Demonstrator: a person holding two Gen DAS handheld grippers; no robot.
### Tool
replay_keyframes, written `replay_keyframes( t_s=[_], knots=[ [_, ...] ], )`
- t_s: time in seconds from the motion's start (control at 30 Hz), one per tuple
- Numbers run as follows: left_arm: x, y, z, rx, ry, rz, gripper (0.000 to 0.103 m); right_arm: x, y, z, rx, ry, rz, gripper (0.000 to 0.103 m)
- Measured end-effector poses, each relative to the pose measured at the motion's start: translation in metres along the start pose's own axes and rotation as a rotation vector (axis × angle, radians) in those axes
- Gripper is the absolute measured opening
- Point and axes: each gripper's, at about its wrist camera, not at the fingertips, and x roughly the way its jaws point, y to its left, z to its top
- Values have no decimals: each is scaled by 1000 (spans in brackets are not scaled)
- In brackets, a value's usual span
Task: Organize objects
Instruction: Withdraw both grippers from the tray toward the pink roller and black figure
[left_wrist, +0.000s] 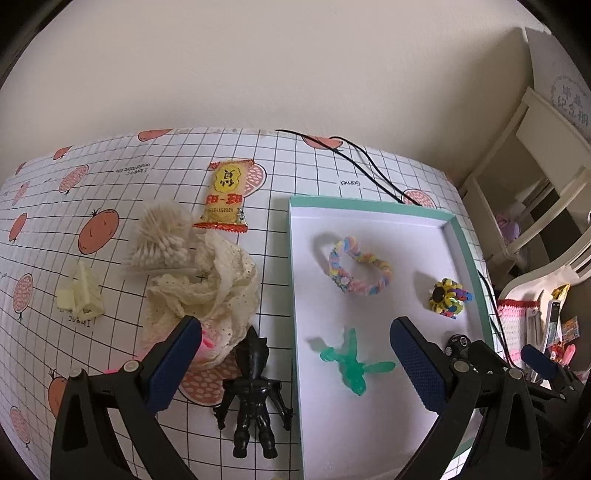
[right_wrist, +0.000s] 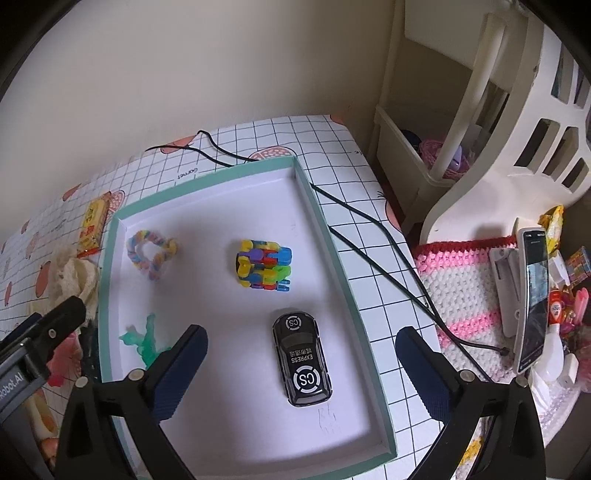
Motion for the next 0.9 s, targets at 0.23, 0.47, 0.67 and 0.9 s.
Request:
replay_keyframes(
  t_s=[0.23,0.47,0.67,0.9],
  knots=[
    [-15,13,3,-22,-17,-7,102,-17,7,4,-9,-27,-6,103],
    [-29,41,5,-71,-34,4,102,-29,26,5,-41,-45,4,103],
    [-37,81,8,-136,-45,39,102,-33,49,4,-65,-52,30,103],
    [-43,132,7,-222,-52,89,102,-33,82,1,-97,-51,78,103]
  ],
)
